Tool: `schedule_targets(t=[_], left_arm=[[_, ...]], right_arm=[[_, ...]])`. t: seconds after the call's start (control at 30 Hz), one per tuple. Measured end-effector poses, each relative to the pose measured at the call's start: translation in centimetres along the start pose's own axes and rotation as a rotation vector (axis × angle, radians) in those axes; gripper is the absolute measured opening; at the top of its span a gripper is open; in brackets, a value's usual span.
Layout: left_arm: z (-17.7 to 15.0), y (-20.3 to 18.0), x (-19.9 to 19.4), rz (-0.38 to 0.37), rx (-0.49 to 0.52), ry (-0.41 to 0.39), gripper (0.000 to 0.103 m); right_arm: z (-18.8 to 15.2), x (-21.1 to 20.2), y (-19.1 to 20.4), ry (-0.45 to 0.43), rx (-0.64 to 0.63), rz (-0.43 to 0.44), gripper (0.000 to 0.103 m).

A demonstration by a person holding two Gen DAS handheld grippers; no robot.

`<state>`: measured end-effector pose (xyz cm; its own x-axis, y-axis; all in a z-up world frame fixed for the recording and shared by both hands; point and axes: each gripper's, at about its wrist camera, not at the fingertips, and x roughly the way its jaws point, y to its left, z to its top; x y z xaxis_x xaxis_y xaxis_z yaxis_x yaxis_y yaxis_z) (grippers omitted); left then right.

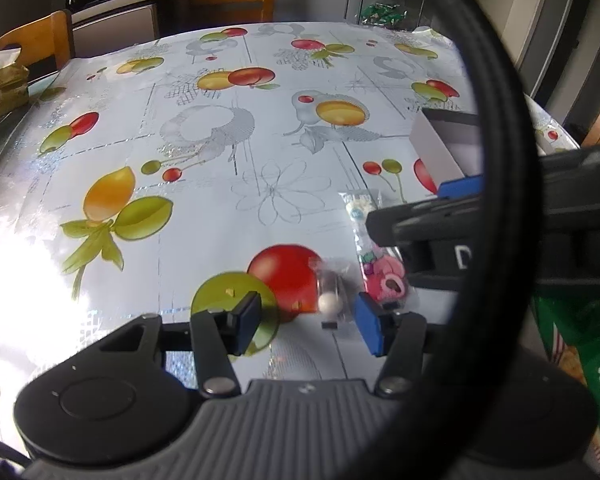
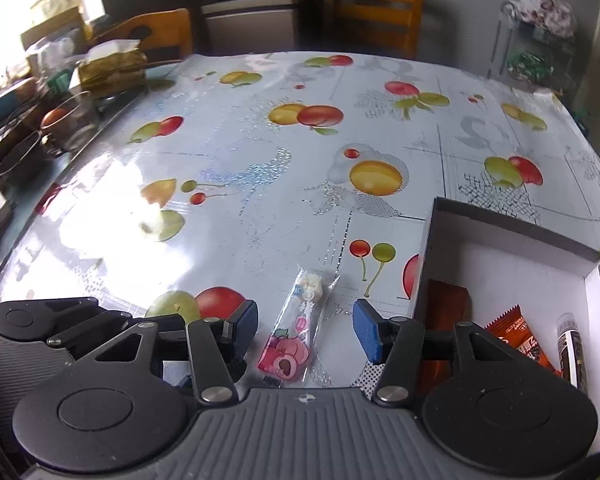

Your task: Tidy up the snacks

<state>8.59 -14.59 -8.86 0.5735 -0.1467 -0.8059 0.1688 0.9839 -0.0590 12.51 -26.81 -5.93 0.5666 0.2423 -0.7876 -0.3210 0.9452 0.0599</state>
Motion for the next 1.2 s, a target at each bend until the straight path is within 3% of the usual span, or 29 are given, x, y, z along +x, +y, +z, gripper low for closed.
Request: schedule_targets(t=[0.57, 0.8, 1.2], left_arm=[[-0.2, 2.3, 0.3, 0.008, 0.05, -0.018, 0.051], [-0.3, 1.9, 0.2, -0.054, 0.104, -0.031, 0.044], [0.2, 1.8, 0.7, -0.071, 0.162, -0.031, 0.031]], right_arm=[[0.4, 1.2, 0.2, 0.026, 0.022, -0.029, 0.055], [0.6, 2.8, 1.0, 0.047, 0.018, -0.053, 0.054], [0.6, 4.9, 1.2, 0.087, -0.001, -0.08, 0.047]])
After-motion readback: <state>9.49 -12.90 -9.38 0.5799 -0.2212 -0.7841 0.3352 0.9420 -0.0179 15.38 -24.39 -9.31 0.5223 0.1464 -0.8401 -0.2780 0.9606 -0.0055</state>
